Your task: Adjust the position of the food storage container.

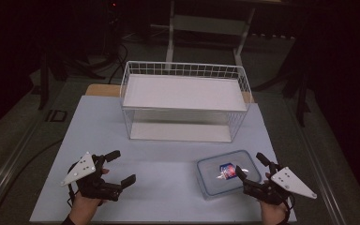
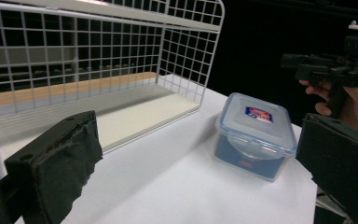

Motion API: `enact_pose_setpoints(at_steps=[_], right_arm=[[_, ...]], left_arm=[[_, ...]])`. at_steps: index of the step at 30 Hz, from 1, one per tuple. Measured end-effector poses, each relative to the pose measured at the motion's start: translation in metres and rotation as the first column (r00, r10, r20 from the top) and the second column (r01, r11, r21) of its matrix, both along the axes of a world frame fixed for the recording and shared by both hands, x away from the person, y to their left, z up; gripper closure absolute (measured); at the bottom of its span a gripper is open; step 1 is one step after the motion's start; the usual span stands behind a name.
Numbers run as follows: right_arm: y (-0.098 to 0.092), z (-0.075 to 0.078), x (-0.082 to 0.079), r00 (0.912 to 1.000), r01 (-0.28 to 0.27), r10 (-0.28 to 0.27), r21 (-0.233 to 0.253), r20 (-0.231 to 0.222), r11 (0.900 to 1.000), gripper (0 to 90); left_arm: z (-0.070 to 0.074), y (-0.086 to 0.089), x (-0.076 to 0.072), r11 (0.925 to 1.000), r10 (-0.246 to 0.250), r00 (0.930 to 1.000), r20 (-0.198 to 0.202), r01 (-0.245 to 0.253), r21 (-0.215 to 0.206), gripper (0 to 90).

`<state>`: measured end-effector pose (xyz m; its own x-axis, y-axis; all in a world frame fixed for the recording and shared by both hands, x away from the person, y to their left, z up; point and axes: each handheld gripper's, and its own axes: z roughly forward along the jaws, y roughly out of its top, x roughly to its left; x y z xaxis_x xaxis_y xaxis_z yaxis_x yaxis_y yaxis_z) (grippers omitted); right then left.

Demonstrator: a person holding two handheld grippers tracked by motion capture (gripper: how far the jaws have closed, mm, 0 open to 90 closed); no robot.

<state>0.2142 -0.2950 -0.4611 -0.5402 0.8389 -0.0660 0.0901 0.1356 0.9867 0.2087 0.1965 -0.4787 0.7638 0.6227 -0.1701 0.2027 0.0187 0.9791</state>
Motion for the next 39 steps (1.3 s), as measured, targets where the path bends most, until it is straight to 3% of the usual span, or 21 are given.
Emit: enact_pose_setpoints(at_steps=[4,8,14,18,21,23,24,25,27,31,33,34,35,37,38,39], right_arm=[[0.000,0.006,-0.002,0.9998,0.001,-0.001,-0.010,0.022,1.000,13.8],[-0.001,0.023,-0.003,0.9981,-0.029,0.031,-0.032,0.053,0.999,14.0],[-0.006,0.039,0.009,0.9950,-0.099,0.099,-0.020,-0.019,0.995,12.6],[-0.012,0.047,0.025,0.9897,-0.119,0.114,-0.047,-0.086,0.992,12.3],[-0.015,0.047,0.031,0.9882,-0.121,0.115,-0.051,-0.101,0.991,13.2],[-0.018,0.046,0.037,0.9856,-0.123,0.116,-0.050,-0.123,0.991,13.6],[-0.023,0.042,0.044,0.9801,-0.129,0.120,-0.045,-0.158,0.991,15.8],[-0.023,0.042,0.044,0.9801,-0.129,0.120,-0.045,-0.158,0.991,15.8],[-0.028,0.038,0.050,0.9762,-0.132,0.119,-0.062,-0.181,0.989,23.4],[-0.036,0.028,0.059,0.9724,-0.111,0.090,-0.090,-0.215,0.990,28.6],[-0.041,0.021,0.063,0.9702,-0.102,0.077,-0.100,-0.230,0.990,38.3],[-0.044,0.015,0.065,0.9699,-0.089,0.060,-0.114,-0.236,0.989,48.0],[-0.044,0.015,0.065,0.9699,-0.089,0.060,-0.114,-0.236,0.989,48.0],[-0.047,0.009,0.067,0.9698,-0.065,0.032,-0.130,-0.242,0.989,54.4],[-0.051,0.004,0.069,0.9663,-0.055,0.019,-0.133,-0.257,0.990,61.7],[-0.051,0.004,0.069,0.9663,-0.055,0.019,-0.133,-0.257,0.990,61.7]], left_arm=[[0.001,-0.002,-0.001,1.0000,-0.007,0.9999,0.013,0.007,0.003,0.0],[0.004,-0.002,-0.003,1.0000,0.001,0.9993,0.037,-0.001,-0.004,0.0],[0.001,-0.002,-0.001,1.0000,-0.004,0.9997,0.024,0.004,-0.003,0.0],[0.000,-0.005,0.000,0.9999,-0.014,0.9997,0.021,0.014,0.007,0.0],[-0.001,-0.006,0.000,0.9998,-0.017,0.9997,0.019,0.017,0.009,0.0],[-0.001,-0.006,0.001,0.9998,-0.017,0.9997,0.016,0.017,0.009,0.0],[-0.001,-0.006,0.001,0.9998,-0.016,0.9998,0.014,0.015,0.008,0.0],[-0.002,-0.006,0.002,0.9999,-0.015,0.9998,0.013,0.015,0.008,0.0],[-0.002,-0.006,0.002,0.9999,-0.014,0.9998,0.013,0.014,0.009,0.0],[-0.002,-0.007,0.002,0.9999,-0.010,0.9998,0.018,0.010,0.012,0.0],[-0.003,-0.007,0.003,0.9999,-0.012,0.9998,0.013,0.012,0.009,0.0],[-0.003,-0.006,0.003,0.9999,-0.010,0.9999,0.011,0.010,0.010,0.0],[-0.004,-0.007,0.003,0.9999,-0.008,0.9999,0.012,0.008,0.011,0.0],[-0.004,-0.007,0.003,0.9999,-0.012,0.9998,0.013,0.012,0.011,0.0],[-0.004,-0.007,0.004,0.9998,-0.014,0.9998,0.013,0.014,0.012,0.0],[-0.004,-0.007,0.004,0.9998,-0.015,0.9998,0.013,0.015,0.012,0.0]])
